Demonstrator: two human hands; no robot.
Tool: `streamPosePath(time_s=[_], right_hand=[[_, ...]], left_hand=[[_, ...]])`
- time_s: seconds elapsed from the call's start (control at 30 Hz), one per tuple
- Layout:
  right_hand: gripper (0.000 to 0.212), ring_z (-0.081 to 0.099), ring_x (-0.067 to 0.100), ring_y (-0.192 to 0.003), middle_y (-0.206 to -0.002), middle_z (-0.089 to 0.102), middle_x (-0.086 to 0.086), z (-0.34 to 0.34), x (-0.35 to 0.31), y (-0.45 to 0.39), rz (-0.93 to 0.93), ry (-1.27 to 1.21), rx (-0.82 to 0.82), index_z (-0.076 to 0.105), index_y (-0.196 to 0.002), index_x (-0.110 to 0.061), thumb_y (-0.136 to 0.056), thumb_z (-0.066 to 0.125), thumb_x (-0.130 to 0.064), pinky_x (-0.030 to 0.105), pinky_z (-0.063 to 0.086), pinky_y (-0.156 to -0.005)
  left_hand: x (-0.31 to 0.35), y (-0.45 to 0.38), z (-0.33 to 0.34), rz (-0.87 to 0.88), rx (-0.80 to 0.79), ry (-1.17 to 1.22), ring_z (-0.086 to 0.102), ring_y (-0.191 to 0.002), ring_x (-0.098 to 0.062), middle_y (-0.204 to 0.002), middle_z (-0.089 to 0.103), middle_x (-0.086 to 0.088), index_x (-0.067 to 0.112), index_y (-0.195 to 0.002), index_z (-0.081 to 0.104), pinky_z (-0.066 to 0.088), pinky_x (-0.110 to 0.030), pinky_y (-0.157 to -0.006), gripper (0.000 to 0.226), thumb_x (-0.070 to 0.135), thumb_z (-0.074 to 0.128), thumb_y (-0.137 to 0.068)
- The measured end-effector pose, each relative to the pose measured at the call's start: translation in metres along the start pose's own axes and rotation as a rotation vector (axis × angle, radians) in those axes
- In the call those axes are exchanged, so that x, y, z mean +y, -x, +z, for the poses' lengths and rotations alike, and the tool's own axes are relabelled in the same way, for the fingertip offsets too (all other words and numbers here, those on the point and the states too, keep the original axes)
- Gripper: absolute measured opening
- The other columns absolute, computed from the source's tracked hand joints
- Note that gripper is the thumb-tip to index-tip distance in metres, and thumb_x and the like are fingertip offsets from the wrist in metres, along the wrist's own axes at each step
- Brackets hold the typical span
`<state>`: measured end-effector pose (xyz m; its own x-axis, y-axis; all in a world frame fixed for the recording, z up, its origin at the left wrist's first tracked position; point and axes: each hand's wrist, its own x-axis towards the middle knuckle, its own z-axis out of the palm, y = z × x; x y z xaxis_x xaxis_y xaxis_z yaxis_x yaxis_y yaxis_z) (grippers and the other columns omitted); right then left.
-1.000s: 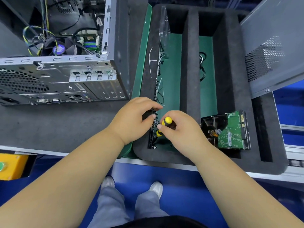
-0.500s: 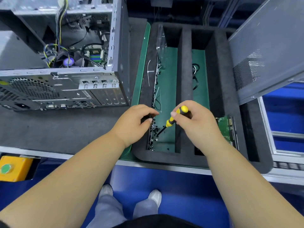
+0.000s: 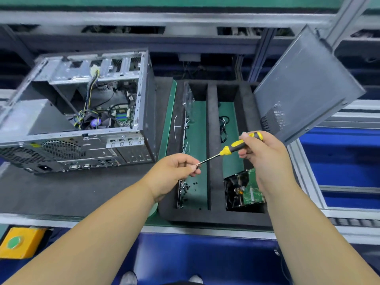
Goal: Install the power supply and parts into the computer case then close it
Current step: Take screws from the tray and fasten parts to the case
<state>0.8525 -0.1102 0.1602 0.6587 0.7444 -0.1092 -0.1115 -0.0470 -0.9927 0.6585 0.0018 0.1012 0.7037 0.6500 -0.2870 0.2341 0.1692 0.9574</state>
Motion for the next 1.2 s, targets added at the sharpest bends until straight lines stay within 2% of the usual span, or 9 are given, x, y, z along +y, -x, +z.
streamPosePath(time_s=[0.13,0.27,0.43,0.53,0.6,0.7,0.9,1.2], right_hand=[[0.014,0.059,0.013,-0.064,-0.078,0.074,0.006,0.002,-0.011,0.006,-0.034,-0.049,0.01,0.066,-0.071,-0.024,-0.083,0.065,-0.032,0.026,0.05,-0.067],[0.015,0.06,0.009,-0.064,-0.074,0.073,-0.002,0.01,-0.021,0.009,-0.1,-0.047,0.008,0.067,-0.07,-0.03,-0.084,0.065,-0.034,0.024,0.05,-0.067],[0.016,0.061,0.011,-0.066,-0.076,0.073,-0.001,0.021,-0.023,0.014,-0.118,-0.017,-0.007,0.065,-0.072,-0.026,-0.081,0.065,-0.039,0.033,0.051,-0.072],[0.022,0.06,0.014,-0.07,-0.082,0.074,0.003,0.029,-0.019,0.02,-0.107,0.009,-0.004,0.064,-0.074,-0.024,-0.079,0.064,-0.045,0.041,0.054,-0.083],[0.024,0.06,0.014,-0.07,-0.082,0.075,0.004,0.037,-0.017,0.025,-0.103,0.001,0.0,0.062,-0.073,-0.021,-0.08,0.064,-0.044,0.041,0.054,-0.085],[0.017,0.06,0.013,-0.069,-0.08,0.074,0.002,0.055,-0.016,0.034,-0.104,-0.009,0.006,0.063,-0.071,-0.025,-0.083,0.064,-0.037,0.036,0.052,-0.08],[0.015,0.061,0.014,-0.069,-0.082,0.073,0.003,0.107,-0.019,0.06,-0.123,0.028,0.03,0.065,-0.073,-0.026,-0.083,0.064,-0.038,0.036,0.051,-0.077],[0.014,0.062,0.01,-0.072,-0.083,0.075,0.0,0.224,-0.022,0.11,-0.196,0.042,-0.022,0.064,-0.074,-0.029,-0.087,0.061,-0.035,0.034,0.05,-0.076]], left_hand=[[0.013,0.004,0.003,-0.017,0.059,0.142,0.065,-0.078,-0.009,-0.087,0.074,-0.004,0.021,-0.088,0.074,0.045,-0.022,-0.071,0.02,0.006,0.061,-0.092],[0.025,0.013,0.0,-0.023,0.098,0.256,0.063,-0.074,-0.008,-0.085,0.072,-0.002,0.014,-0.092,0.072,0.046,-0.018,-0.068,0.016,0.007,0.058,-0.094],[0.03,0.026,-0.008,-0.009,0.188,0.246,0.062,-0.069,-0.005,-0.081,0.072,-0.001,0.02,-0.08,0.077,0.046,-0.016,-0.065,0.027,0.009,0.058,-0.095],[0.028,0.032,-0.014,-0.007,0.184,0.228,0.062,-0.067,-0.005,-0.08,0.072,-0.001,0.02,-0.079,0.076,0.045,-0.014,-0.061,0.025,0.012,0.058,-0.095],[0.026,0.037,-0.019,-0.014,0.2,0.214,0.062,-0.065,-0.005,-0.077,0.072,0.0,0.017,-0.082,0.073,0.044,-0.017,-0.063,0.022,0.014,0.057,-0.096],[0.024,0.045,-0.031,-0.02,0.211,0.198,0.06,-0.062,-0.005,-0.073,0.07,0.0,0.014,-0.081,0.071,0.042,-0.02,-0.066,0.023,0.017,0.054,-0.097],[0.02,0.075,-0.08,-0.046,0.186,0.246,0.057,-0.059,-0.006,-0.068,0.068,0.001,0.01,-0.081,0.069,0.043,-0.018,-0.062,0.023,0.021,0.056,-0.097],[0.011,0.133,-0.191,-0.072,0.187,0.423,0.056,-0.057,-0.005,-0.068,0.065,0.003,0.013,-0.082,0.069,0.044,-0.015,-0.058,0.023,0.026,0.058,-0.096]])
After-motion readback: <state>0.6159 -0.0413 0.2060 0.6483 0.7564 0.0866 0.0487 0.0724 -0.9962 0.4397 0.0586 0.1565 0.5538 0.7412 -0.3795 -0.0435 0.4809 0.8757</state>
